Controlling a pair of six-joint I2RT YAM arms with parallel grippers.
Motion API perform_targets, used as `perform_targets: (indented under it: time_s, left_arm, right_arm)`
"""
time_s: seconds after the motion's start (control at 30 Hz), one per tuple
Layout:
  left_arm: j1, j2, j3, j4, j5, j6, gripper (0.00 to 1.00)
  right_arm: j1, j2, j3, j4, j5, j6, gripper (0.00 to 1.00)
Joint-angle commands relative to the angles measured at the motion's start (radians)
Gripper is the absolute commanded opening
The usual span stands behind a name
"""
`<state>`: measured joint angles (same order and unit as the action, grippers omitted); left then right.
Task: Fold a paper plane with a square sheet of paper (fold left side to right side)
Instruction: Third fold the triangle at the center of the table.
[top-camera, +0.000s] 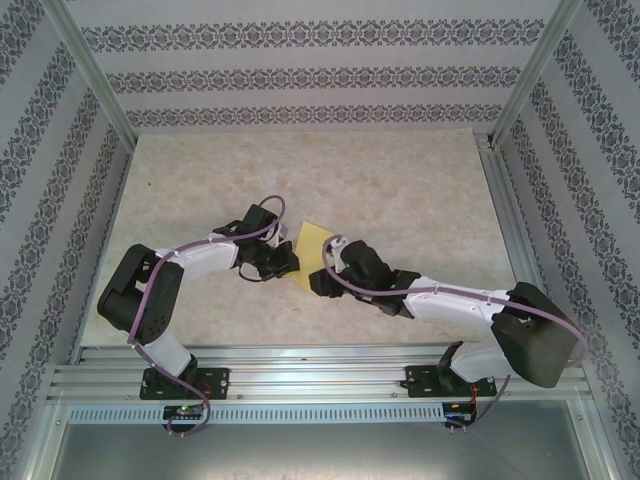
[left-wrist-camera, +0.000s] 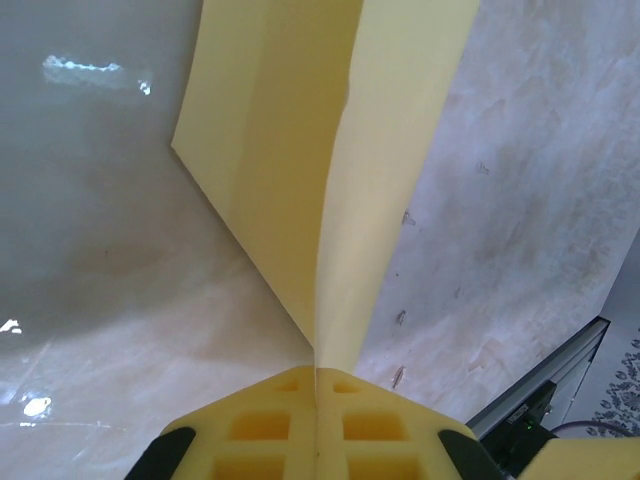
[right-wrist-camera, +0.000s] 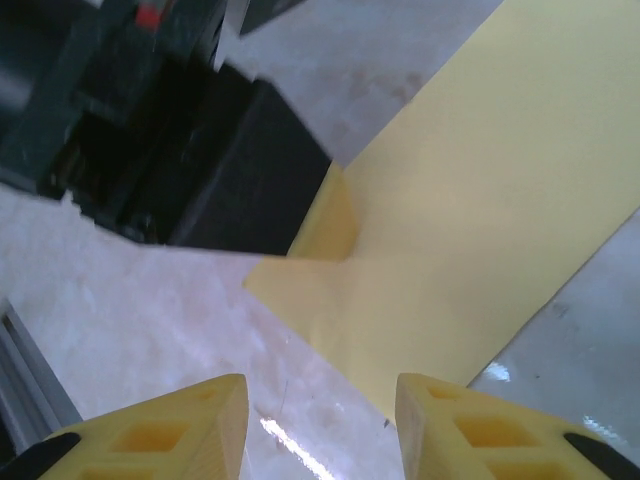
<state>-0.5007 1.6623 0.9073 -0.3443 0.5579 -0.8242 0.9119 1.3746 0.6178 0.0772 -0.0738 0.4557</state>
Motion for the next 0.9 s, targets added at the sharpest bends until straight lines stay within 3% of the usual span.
perform_targets:
  time_s: [0.0,0.57,0.87]
  left_arm:
    - [-0.01,-0.019,0.031,-0.096,-0.032,-0.048,0.0]
    - [-0.011,0.01,0.06,-0.094,-0.014,-0.072,0.0]
    - [-0.01,0.023,0.066,-0.087,-0.008,-0.078,0.0]
  right_arm:
    - [0.048,0.057,0.012,-0.003,0.158,-0.097,0.43]
    - [0.184,0.321,0.244,-0.097,0.29,-0.258,0.41]
    - [0.184,0.307,0.215,-0.098,0.294,-0.272,0.41]
